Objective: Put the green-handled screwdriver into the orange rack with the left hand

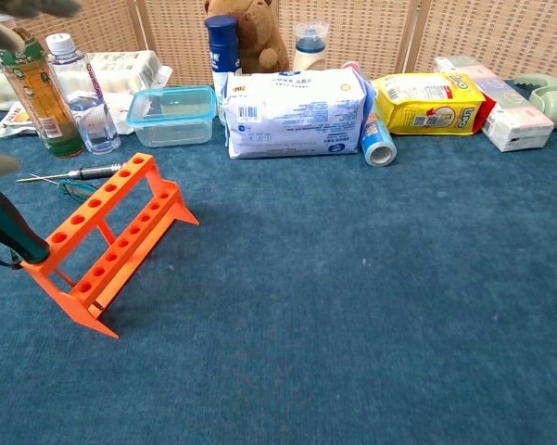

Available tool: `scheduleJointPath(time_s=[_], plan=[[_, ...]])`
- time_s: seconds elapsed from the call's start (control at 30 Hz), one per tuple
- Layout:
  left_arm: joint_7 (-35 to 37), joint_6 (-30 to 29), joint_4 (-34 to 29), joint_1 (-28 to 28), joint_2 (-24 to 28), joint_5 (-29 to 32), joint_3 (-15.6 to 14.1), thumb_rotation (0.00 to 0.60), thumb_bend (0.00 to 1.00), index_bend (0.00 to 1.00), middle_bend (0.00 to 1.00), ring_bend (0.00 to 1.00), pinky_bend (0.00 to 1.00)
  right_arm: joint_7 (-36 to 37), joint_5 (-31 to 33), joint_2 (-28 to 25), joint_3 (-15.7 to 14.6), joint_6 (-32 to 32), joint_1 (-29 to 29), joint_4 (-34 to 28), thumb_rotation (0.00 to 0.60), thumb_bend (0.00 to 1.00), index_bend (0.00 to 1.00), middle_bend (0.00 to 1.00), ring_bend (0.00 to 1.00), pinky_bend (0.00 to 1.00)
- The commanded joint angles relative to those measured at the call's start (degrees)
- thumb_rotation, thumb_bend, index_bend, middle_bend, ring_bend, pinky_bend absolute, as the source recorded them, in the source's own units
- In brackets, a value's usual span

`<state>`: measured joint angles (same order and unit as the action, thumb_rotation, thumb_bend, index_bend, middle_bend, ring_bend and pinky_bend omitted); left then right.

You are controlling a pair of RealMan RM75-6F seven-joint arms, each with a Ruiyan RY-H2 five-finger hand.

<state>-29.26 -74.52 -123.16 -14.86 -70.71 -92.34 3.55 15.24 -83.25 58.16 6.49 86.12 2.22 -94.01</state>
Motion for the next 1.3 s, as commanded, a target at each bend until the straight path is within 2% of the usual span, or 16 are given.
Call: scheduleJointPath(time_s=[0.03, 0.43, 0.57, 0.73, 0.9, 1.0, 1.17, 1.3], plan=[[2.1, -1.3, -0.7, -0.1, 1.2, -1.3, 0.6, 0.6, 0.24, 0.0, 0.0, 0.02, 0.15, -0.1, 0.1, 0.0, 0.0, -0.1, 0.0, 0.0, 0.6, 0.09, 0.03, 0.0, 0.0, 0.0], [10.7, -7.1, -2.7, 1.7, 7.7, -6.4, 0.8, 0.6, 0.24, 0.0, 0.0, 0.01, 0.14, -0.3, 0.0, 0.1, 0.0, 0.0, 0.0, 0.0, 0.6, 0.09, 0.03, 0.0, 0.0, 0.0], [16.7, -10.4, 0.5, 3.7, 11.8, -8.1, -0.6, 0.6, 0.19, 0.0, 0.0, 0.0, 0.12, -0.2, 0.0, 0.1, 0.0, 0.2, -0.1, 0.0, 0.6, 0.09, 0.03, 0.0, 0.0, 0.0], [24.2, -15.3, 8.8, 6.7, 14.7, -8.1, -1.9, 0.6, 0.11, 0.0, 0.0, 0.0, 0.07, -0.6, 0.0, 0.2, 0.0, 0.0, 0.0, 0.0, 0.6, 0.09, 0.03, 0.0, 0.0, 0.0], [31.3, -20.1, 18.9, 10.8, 13.5, -5.1, -3.3, 0.6, 0.1, 0.0, 0.0, 0.0, 0.05, -2.0, -0.3, 0.7, -0.2, 0.1, 0.1, -0.4, 0.6, 0.09, 0.03, 0.0, 0.0, 0.0], [32.0, -20.5, 23.0, 12.7, 12.0, -2.7, -4.3, 0.6, 0.1, 0.0, 0.0, 0.0, 0.05, -2.7, -0.4, 1.0, -0.2, 0.4, 0.1, -0.6, 0.6, 0.09, 0.03, 0.0, 0.0, 0.0], [29.3, -17.3, 23.0, 14.9, 12.2, 3.7, -5.8, 0.6, 0.11, 0.0, 0.0, 0.0, 0.05, -3.3, -0.2, 1.1, -0.1, 0.6, 0.0, -0.7, 0.6, 0.09, 0.03, 0.0, 0.0, 0.0], [26.7, -15.8, 20.8, 14.9, 13.4, 6.1, -5.5, 0.6, 0.12, 0.0, 0.0, 0.0, 0.05, -3.5, -0.1, 1.2, -0.1, 0.6, 0.0, -0.7, 0.6, 0.09, 0.03, 0.0, 0.0, 0.0]])
